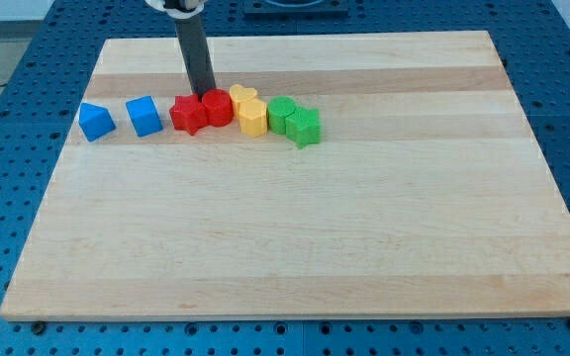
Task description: Push the green blocks away from the yellow blocks
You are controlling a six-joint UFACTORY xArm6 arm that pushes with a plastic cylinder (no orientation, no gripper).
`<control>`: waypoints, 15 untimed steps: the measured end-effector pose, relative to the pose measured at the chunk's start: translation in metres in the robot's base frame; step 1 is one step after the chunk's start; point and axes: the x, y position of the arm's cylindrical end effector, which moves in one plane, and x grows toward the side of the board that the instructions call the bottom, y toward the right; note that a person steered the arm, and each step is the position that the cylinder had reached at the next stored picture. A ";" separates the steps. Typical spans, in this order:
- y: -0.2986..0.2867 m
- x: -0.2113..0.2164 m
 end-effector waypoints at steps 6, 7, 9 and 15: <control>0.053 0.015; 0.066 0.021; 0.115 0.022; 0.108 0.050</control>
